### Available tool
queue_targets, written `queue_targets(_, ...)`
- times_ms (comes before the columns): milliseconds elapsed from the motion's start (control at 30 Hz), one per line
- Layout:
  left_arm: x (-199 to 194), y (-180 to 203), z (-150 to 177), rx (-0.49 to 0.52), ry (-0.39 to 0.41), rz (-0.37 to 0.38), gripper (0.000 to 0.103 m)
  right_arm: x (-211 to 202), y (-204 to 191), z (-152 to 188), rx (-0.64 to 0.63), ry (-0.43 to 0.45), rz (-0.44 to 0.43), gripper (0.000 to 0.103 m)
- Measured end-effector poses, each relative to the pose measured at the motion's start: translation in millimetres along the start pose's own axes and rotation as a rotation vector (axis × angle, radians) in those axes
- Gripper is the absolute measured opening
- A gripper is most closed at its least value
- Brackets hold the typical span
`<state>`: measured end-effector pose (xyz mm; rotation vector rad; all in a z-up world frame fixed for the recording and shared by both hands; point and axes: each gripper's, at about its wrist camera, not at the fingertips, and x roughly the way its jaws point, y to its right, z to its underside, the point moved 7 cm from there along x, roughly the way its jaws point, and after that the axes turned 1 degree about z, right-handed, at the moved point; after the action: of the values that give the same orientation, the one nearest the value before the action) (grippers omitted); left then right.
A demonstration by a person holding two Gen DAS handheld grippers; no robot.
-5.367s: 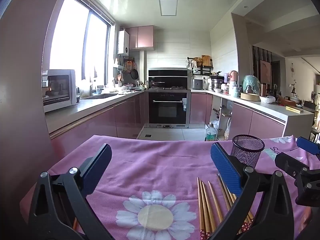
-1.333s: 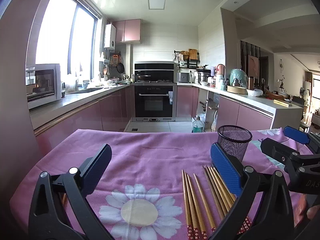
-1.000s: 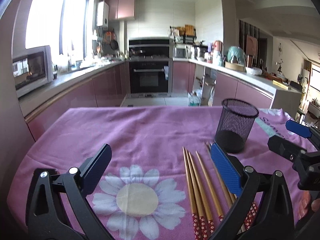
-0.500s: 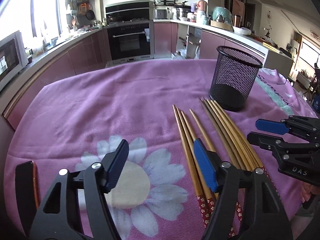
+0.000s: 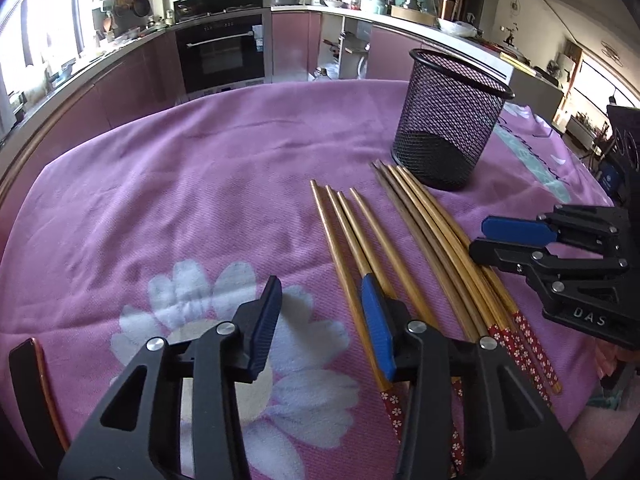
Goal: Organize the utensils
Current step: 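Lower the right gripper onto one wooden chopstick and close on it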
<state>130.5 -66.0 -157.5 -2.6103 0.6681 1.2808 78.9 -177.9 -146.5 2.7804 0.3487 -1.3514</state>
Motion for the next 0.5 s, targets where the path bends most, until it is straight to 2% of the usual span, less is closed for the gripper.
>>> queue_targets(100,2.6,0.2,1.5,0.035,-0.009,-0.017,0.041,3.5,2.1,2.7,-0.013,-0.031,0.023,0.024)
queue_targets(267,7.5,2.2,-3.1,0.039,-0.018,-0.012,0.04,7.6,-2.9,-0.8,-0.045,-0.033,0.053,0.025)
queue_targets(433,14.3,3.9,-10.9,0.017,-0.011,-0.034,0.028,12.3,-2.1,-5.9,-0.038,-0.034,0.043,0.02)
queue_targets(500,16.5,4.2,-13.6,0.001,-0.005,-0.047,0.016,13.0,-1.7,-7.3,-0.028,-0.033,0.027,0.008)
